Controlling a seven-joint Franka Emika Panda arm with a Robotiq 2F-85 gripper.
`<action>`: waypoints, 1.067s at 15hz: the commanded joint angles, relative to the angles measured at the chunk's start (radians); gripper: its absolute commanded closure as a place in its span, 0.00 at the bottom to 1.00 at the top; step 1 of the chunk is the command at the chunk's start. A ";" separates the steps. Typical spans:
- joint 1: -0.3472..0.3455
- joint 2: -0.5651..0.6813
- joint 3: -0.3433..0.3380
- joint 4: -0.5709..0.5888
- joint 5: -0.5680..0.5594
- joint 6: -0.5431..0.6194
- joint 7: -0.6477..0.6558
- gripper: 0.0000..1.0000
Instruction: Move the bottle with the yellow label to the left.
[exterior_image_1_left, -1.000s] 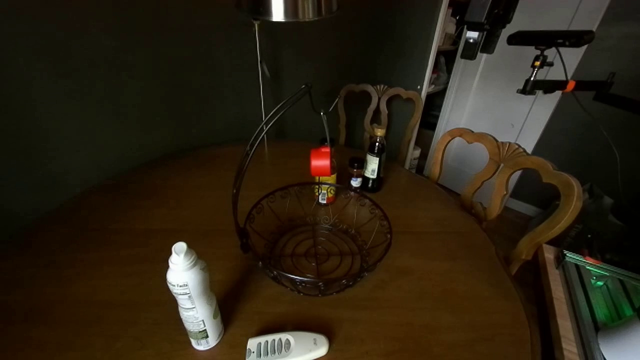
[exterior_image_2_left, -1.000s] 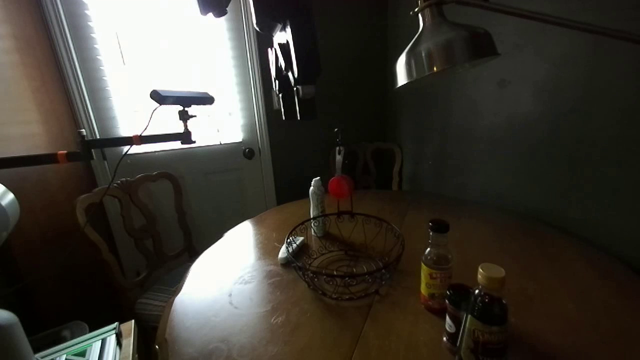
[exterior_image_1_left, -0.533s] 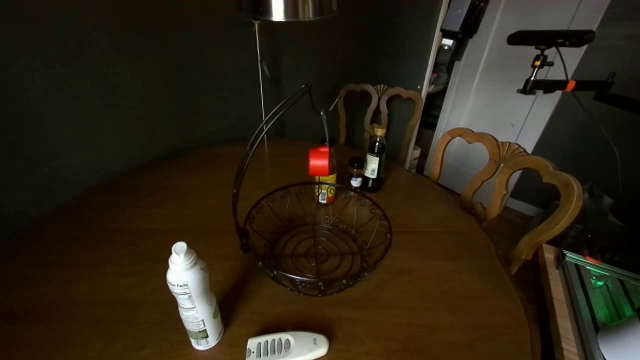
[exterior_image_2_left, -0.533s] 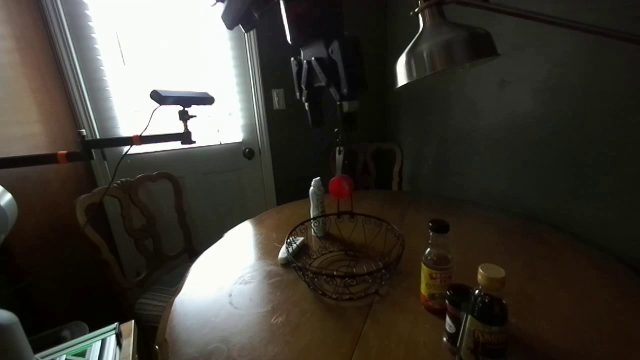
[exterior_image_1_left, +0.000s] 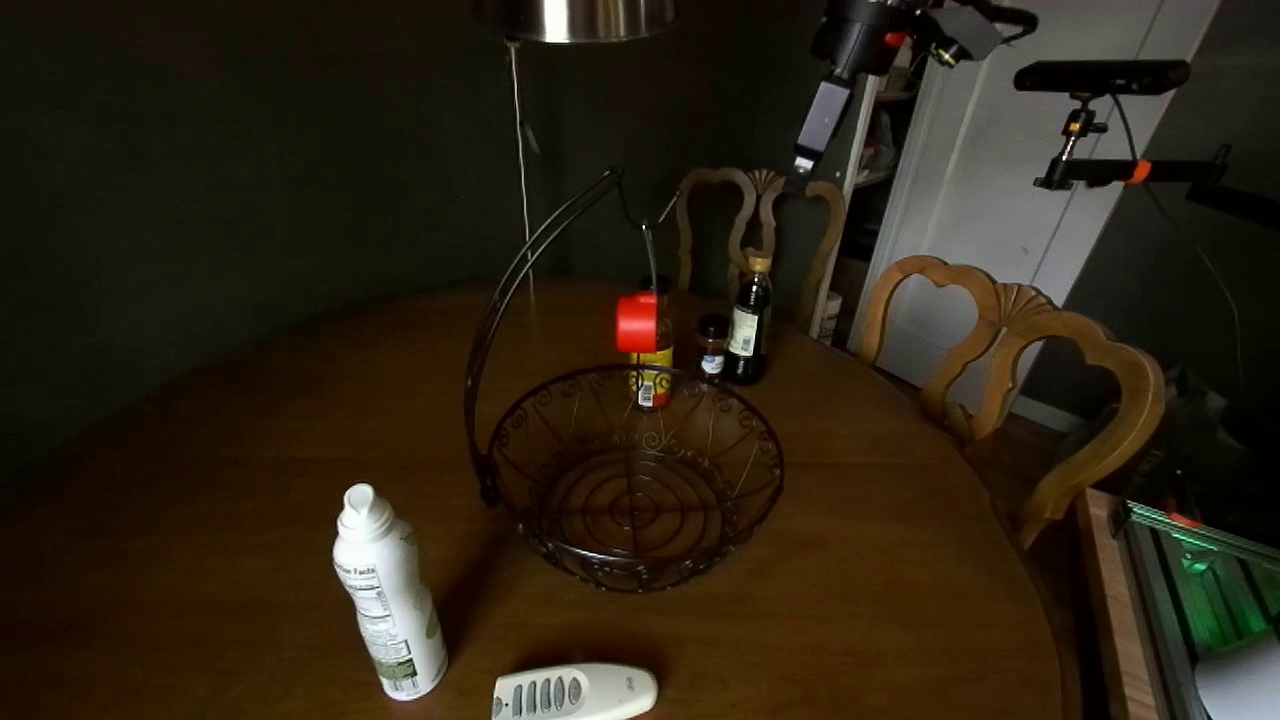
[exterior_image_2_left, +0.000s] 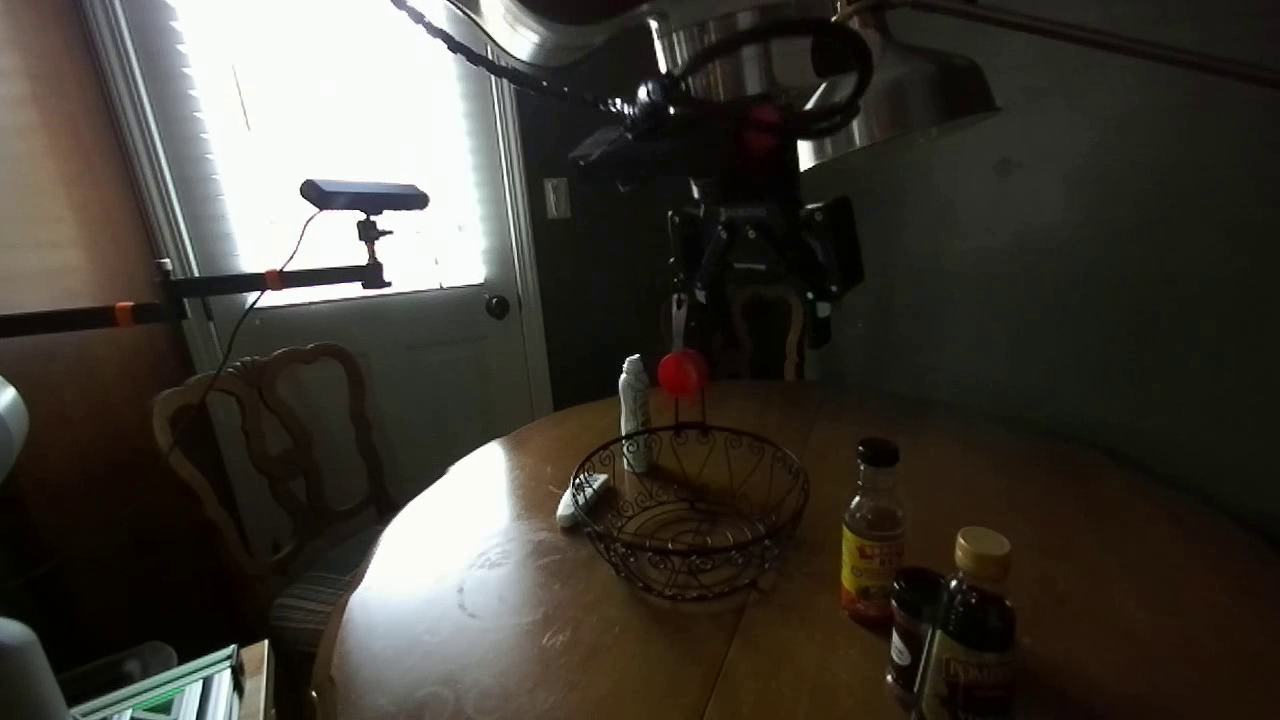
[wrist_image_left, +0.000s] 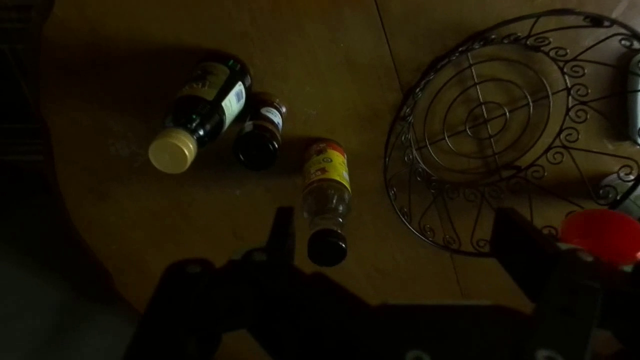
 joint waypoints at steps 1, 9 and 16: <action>0.021 0.108 -0.006 0.031 0.072 0.099 -0.086 0.00; -0.006 0.314 0.033 0.099 0.179 0.277 -0.185 0.00; -0.055 0.477 0.111 0.195 0.204 0.406 -0.168 0.00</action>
